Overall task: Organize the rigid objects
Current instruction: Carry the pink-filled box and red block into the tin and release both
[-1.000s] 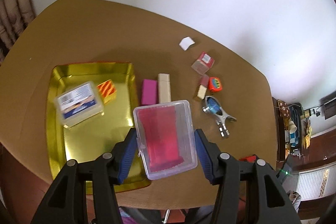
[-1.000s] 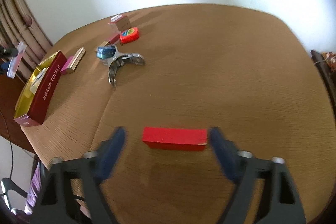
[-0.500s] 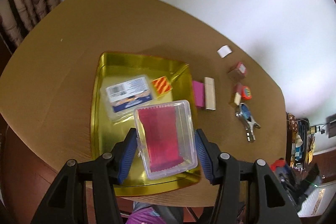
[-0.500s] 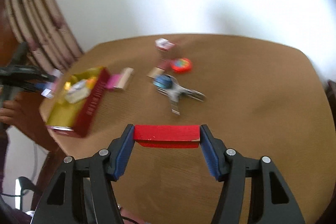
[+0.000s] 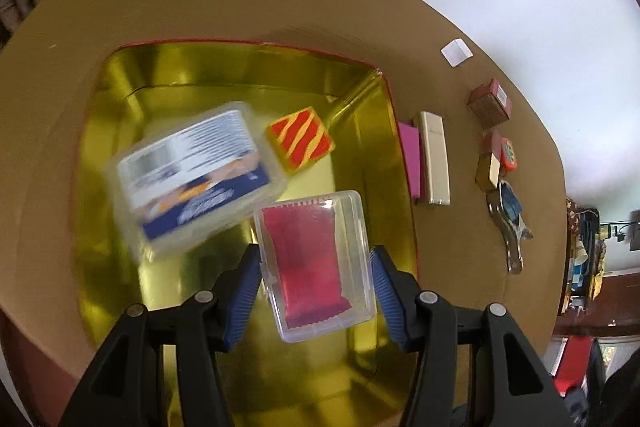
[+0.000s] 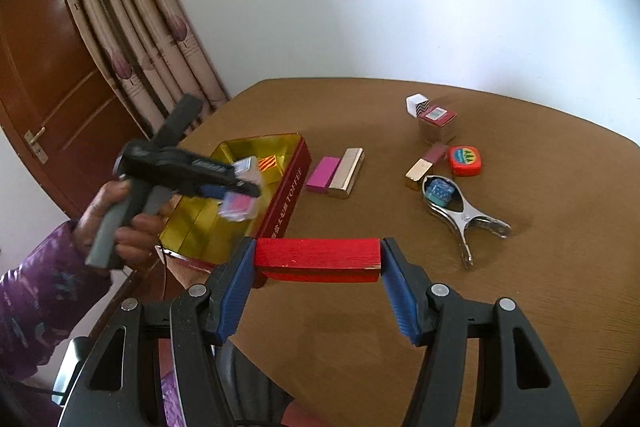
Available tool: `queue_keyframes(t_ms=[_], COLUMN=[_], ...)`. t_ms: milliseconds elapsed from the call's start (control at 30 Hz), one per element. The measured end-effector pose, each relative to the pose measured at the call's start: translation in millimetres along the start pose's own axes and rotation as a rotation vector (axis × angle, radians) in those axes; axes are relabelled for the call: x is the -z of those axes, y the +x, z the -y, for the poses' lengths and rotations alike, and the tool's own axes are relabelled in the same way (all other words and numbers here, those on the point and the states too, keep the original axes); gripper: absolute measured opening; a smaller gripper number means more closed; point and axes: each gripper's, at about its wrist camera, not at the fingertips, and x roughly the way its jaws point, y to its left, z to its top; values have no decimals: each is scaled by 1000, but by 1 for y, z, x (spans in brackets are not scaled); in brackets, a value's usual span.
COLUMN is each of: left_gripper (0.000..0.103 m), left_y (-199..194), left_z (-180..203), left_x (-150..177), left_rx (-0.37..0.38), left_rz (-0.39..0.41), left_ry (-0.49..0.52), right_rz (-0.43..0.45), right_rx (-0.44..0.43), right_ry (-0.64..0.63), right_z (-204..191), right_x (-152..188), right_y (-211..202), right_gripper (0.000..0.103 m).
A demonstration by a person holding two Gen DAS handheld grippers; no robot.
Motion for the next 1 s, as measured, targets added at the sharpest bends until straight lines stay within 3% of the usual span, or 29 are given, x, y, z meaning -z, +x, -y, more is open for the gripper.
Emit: queue_keyframes(t_ms=[333, 500, 600, 700, 800, 867, 1000], left_gripper=[57, 58, 67, 68, 68, 68, 68], left_y=[22, -7, -30, -42, -64, -86, -108], left_z=[5, 1, 1, 2, -8, -23, -54], left_x=[-42, -34, -25, -24, -13, 9, 54], left_rx=[-30, -4, 16, -15, -29, -75, -135], left_rz=[26, 88, 148, 191, 248, 322, 361], left_ry=[56, 75, 126, 158, 105, 36, -107], right_rz=[-25, -27, -33, -44, -55, -69, -123], right_rx=[-15, -40, -52, -75, -96, -109, -137], right_ry=[-3, -32, -49, -52, -76, -121, -173], right_z=[-7, -22, -33, -42, -55, -69, -92], right_x=[-6, -15, -22, -29, -38, -49, -73], right_y=[19, 30, 39, 49, 60, 74, 115], right_gripper=[58, 58, 58, 58, 58, 58, 58])
